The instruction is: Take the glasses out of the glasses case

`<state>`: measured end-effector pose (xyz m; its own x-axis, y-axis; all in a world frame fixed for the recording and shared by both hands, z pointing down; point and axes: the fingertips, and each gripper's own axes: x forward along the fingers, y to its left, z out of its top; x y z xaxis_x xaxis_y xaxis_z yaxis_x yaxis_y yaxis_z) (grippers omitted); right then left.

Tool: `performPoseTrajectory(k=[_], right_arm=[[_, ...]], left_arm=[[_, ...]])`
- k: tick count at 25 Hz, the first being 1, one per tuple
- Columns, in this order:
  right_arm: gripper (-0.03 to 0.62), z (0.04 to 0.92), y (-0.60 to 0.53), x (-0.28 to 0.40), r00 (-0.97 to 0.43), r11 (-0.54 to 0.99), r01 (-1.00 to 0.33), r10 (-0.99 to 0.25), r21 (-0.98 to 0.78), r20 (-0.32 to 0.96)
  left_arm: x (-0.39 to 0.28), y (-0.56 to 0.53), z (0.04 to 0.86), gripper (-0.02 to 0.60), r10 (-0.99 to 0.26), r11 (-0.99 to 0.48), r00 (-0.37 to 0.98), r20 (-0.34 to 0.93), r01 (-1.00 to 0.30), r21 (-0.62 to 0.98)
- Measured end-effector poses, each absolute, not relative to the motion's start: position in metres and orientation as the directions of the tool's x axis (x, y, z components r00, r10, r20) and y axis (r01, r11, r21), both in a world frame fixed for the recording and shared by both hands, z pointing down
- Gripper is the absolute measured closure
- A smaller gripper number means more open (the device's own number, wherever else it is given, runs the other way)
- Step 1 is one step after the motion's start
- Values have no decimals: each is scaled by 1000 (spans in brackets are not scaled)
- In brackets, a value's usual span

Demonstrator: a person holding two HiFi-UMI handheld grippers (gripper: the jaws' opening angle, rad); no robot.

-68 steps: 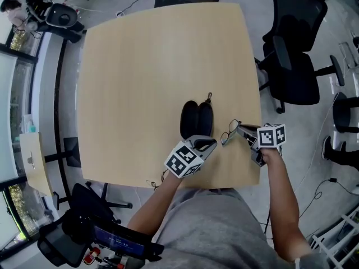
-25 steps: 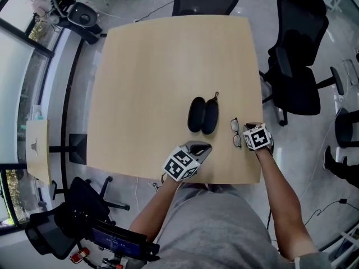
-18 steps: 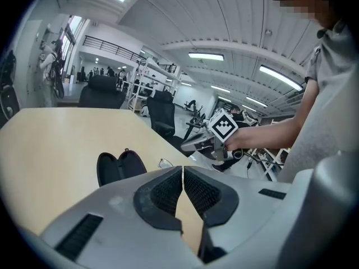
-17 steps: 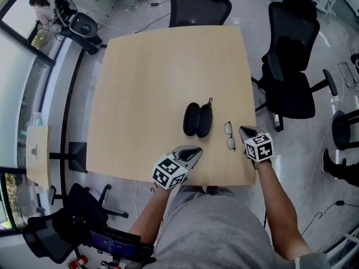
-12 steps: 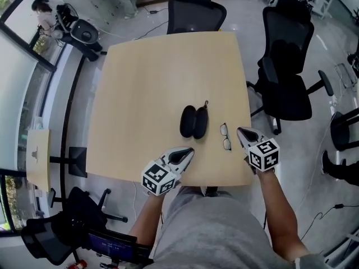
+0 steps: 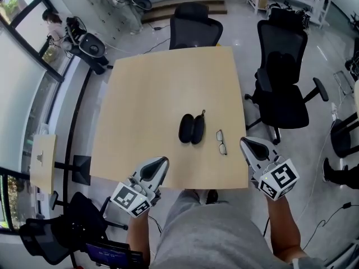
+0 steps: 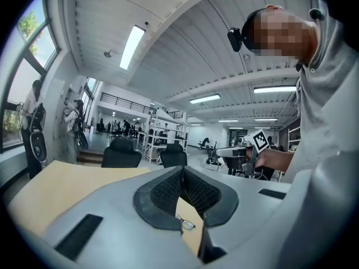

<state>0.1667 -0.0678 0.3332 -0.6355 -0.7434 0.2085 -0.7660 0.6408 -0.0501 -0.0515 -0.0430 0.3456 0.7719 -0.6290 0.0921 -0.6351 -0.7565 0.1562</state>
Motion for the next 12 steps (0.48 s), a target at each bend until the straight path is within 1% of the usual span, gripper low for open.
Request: performPoseTrajectory(k=[7, 12], right_arm=[[586, 273, -26, 154, -659, 668, -743, -742, 49, 119], [586, 245, 0, 137, -644, 649, -753, -761, 109, 81]], left_arm=[[-90, -9, 297, 566, -690, -719, 723, 32, -690, 83], [-108, 5, 282, 566, -680, -732, 733, 1, -679, 49]])
